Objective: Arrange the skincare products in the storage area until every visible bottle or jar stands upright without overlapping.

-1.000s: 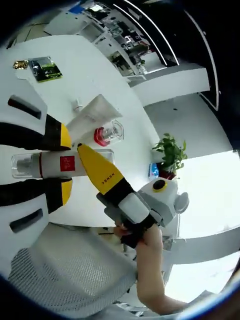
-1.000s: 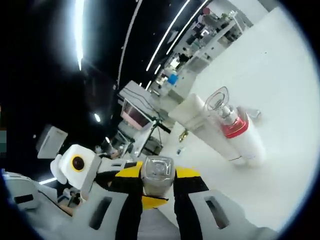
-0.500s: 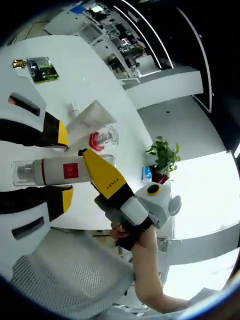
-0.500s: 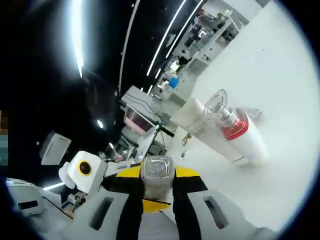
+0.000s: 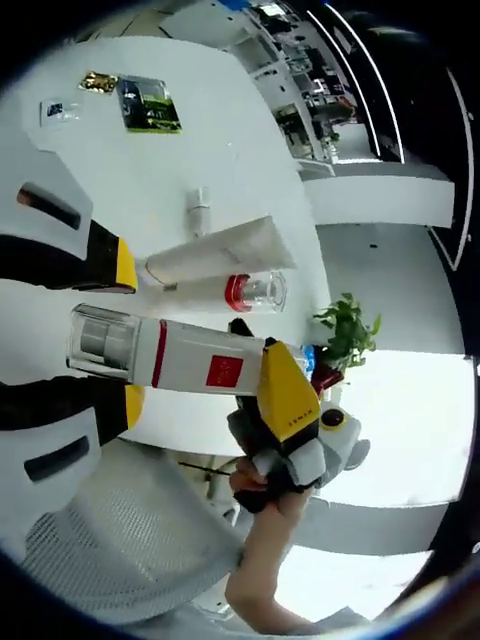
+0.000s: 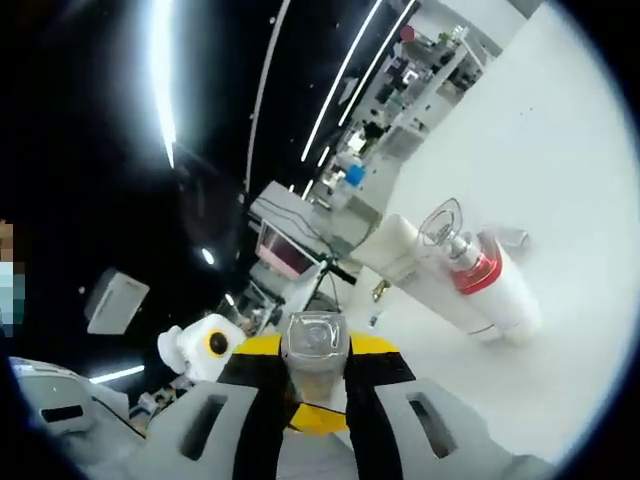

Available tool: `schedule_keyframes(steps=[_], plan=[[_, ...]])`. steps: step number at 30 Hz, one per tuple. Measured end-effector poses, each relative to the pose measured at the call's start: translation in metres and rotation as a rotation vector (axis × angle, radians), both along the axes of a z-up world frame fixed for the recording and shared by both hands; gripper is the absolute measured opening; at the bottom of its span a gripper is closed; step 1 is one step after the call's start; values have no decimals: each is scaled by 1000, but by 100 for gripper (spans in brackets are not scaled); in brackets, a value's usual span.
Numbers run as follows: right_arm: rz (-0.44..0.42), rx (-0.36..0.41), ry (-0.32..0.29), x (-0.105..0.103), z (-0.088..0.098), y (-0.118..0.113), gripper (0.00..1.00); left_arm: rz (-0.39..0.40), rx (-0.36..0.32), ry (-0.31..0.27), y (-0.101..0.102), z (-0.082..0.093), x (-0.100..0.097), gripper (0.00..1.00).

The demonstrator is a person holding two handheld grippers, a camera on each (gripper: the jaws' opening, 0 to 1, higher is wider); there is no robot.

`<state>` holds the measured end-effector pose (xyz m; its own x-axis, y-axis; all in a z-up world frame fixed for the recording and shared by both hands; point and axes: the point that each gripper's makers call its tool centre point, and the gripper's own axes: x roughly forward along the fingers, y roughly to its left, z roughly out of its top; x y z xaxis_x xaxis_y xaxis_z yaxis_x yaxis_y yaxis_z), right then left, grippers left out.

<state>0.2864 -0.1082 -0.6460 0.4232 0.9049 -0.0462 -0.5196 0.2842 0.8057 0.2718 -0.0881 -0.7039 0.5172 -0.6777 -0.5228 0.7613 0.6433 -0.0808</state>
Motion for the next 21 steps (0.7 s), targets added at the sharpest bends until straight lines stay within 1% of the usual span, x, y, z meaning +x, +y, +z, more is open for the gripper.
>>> schedule_keyframes(steps=[3, 4, 6, 9, 11, 13, 15, 18, 21], plan=[[0, -3, 5, 0, -1, 0, 22, 2, -9, 15, 3, -1, -1, 28], [-2, -1, 8, 0, -1, 0, 22, 4, -25, 20, 3, 0, -1, 28], [-5, 7, 19, 0, -1, 0, 22, 1, -30, 18, 2, 1, -2, 28], [-3, 2, 25, 0, -3, 0, 22, -2, -7, -8, 3, 2, -2, 27], [-4, 10, 35, 0, -3, -1, 22, -6, -6, -22, 4, 5, -2, 27], [-8, 20, 54, 1, -5, -2, 22, -20, 10, -57, 4, 9, -2, 26], [-7, 25, 72, 0, -7, -2, 22, -22, 19, -62, 5, 8, -1, 26], [-8, 31, 87, 0, -8, 0, 21, -48, 53, -85, 3, 6, -3, 26], [-11, 44, 99, 0, -7, -2, 21, -56, 64, -123, 1, 10, -3, 25]])
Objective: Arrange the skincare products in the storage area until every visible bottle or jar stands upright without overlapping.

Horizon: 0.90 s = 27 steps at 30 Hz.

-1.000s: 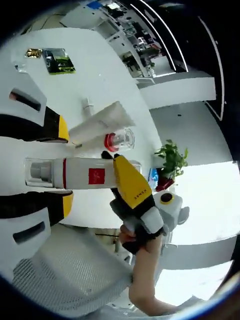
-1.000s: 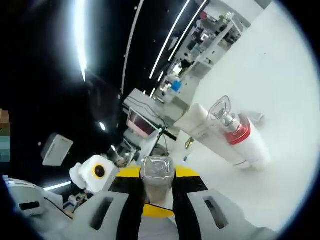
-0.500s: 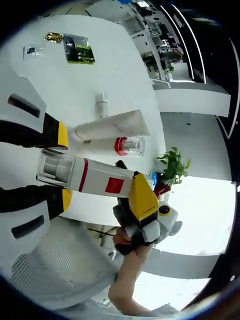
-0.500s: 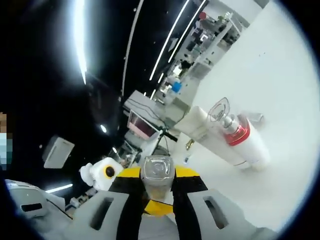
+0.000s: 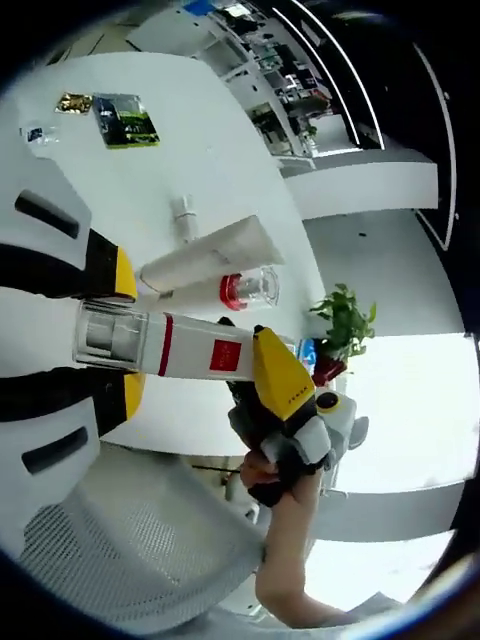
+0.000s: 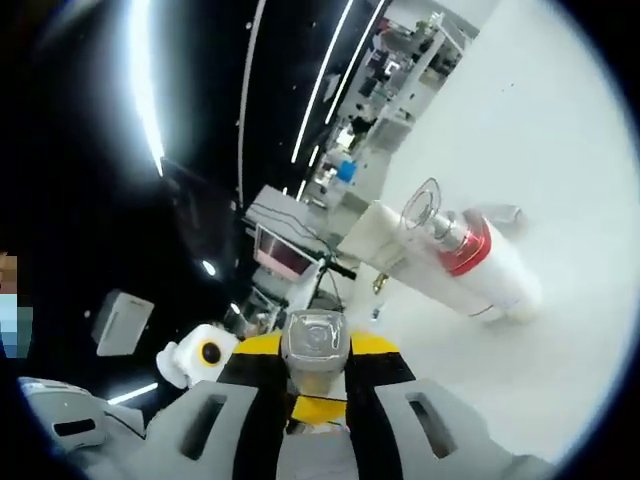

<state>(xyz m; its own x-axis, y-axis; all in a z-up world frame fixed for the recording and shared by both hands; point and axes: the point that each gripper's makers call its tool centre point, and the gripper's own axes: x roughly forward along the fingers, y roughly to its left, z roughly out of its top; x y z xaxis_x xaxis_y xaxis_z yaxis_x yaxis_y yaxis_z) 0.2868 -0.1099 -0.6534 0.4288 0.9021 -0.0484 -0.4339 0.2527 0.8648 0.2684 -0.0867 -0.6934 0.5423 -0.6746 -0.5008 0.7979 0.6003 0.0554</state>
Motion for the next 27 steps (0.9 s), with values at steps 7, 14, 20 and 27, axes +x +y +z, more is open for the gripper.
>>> schedule_keyframes(steps=[7, 14, 20, 27], plan=[[-20, 52, 21, 4, 5, -4, 22, -48, 103, -146, -4, 14, -1, 22], [-12, 1, 0, 4, -1, -2, 26, -79, 132, -137, 0, 14, -3, 22], [0, -78, -42, 4, -10, -1, 35, -137, 195, -119, 7, 6, -8, 22], [20, -176, -93, 4, -20, -6, 35, -180, 264, -89, 13, -5, -8, 22]])
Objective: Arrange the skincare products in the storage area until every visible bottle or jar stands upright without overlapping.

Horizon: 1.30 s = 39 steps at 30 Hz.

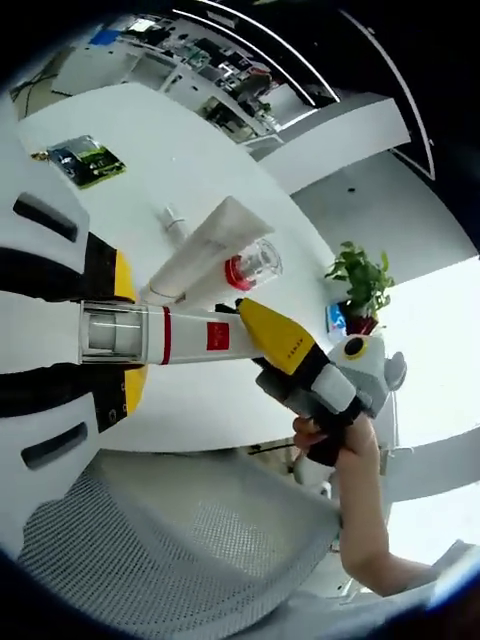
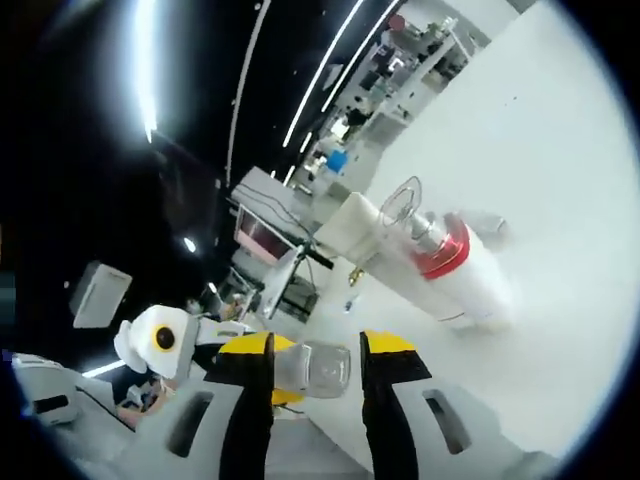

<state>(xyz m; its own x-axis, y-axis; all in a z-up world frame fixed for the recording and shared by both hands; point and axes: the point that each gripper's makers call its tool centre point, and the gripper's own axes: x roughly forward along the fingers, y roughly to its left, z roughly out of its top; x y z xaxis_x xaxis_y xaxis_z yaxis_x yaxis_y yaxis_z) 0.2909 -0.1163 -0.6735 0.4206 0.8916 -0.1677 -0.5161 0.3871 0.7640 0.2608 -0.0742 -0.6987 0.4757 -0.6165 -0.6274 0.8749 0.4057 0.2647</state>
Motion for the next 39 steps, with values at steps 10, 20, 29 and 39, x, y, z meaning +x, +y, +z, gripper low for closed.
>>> schedule_keyframes(steps=[10, 20, 29, 39], plan=[[240, -366, -352, -18, -13, 6, 40, -34, 77, 65, 7, -17, -4, 22], [463, -655, -613, -33, -37, 20, 40, -72, 168, 122, 15, -32, -6, 22], [611, -723, -686, -40, -48, 28, 32, -107, 204, 149, 14, -36, -13, 22], [742, -828, -766, -45, -65, 32, 23, -156, 239, 153, 6, -34, -17, 22]])
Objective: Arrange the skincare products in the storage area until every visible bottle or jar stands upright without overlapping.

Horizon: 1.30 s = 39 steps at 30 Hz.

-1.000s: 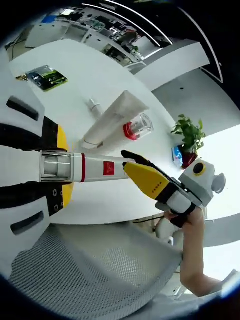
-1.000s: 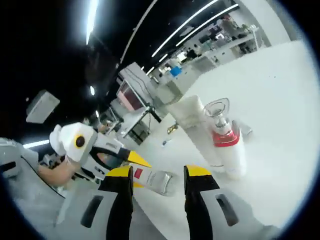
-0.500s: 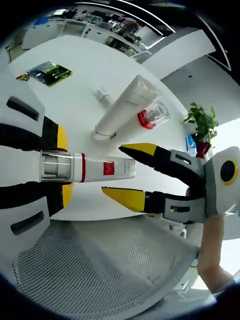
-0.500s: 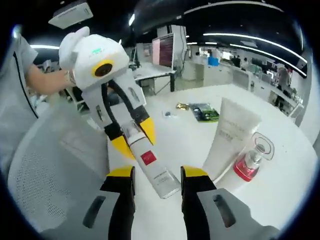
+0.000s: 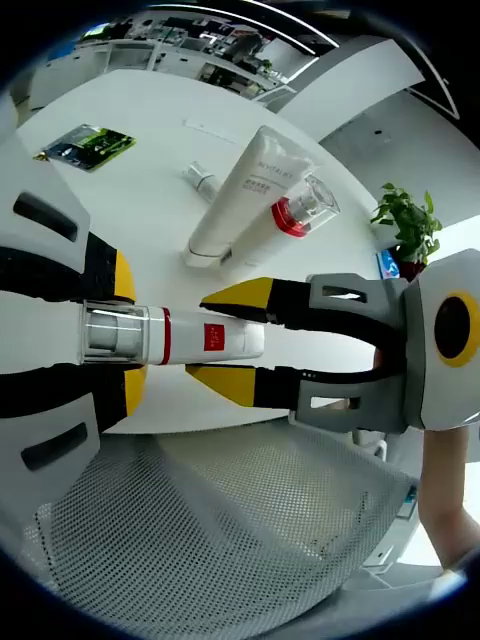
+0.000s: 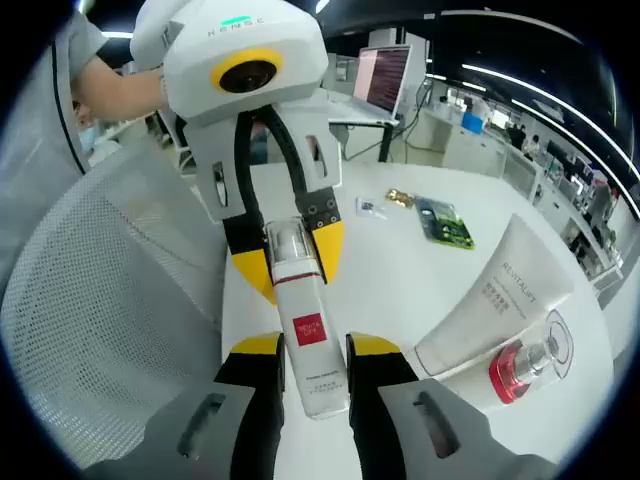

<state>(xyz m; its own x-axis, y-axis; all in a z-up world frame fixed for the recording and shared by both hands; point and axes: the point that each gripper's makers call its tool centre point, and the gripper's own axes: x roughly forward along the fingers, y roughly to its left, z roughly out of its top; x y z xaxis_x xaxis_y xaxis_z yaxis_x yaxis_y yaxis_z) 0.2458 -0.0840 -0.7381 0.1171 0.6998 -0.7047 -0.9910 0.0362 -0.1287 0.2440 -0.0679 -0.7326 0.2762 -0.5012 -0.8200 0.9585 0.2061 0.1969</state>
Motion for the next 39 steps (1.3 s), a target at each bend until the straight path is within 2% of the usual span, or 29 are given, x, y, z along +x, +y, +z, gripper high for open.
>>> schedule_keyframes(steps=[1, 13, 20, 22, 23, 25, 28, 33, 34, 38, 39], plan=[[7, -13, -13, 0, -2, -1, 23, -2, 0, -1, 0, 1, 0, 22], [72, -39, 11, -14, -13, 3, 20, -39, -13, 42, -1, -1, -9, 23], [46, -17, 29, -11, -9, 2, 19, -21, -76, 86, 3, -3, -7, 24], [42, -19, 20, -10, -10, 1, 19, 15, -98, 94, 3, -4, -2, 25], [42, -19, 20, -10, -10, 1, 18, 23, -110, 119, 3, -6, -4, 25], [42, -26, 25, -10, -11, 0, 18, 29, -124, 127, 4, -8, -3, 26], [27, -20, 24, -7, -10, -2, 18, 62, -143, 146, 8, -11, -2, 30], [-23, 12, 15, 2, -3, -8, 18, 213, -282, 237, 10, -9, 3, 33], [-30, 14, 13, 3, -2, -10, 18, 274, -333, 268, 15, -8, 9, 33], [-76, 51, 22, 10, 6, -13, 18, 398, -474, 344, 11, -2, 14, 32], [-98, 68, 3, 14, 9, -13, 18, 428, -519, 366, 9, -1, 13, 32]])
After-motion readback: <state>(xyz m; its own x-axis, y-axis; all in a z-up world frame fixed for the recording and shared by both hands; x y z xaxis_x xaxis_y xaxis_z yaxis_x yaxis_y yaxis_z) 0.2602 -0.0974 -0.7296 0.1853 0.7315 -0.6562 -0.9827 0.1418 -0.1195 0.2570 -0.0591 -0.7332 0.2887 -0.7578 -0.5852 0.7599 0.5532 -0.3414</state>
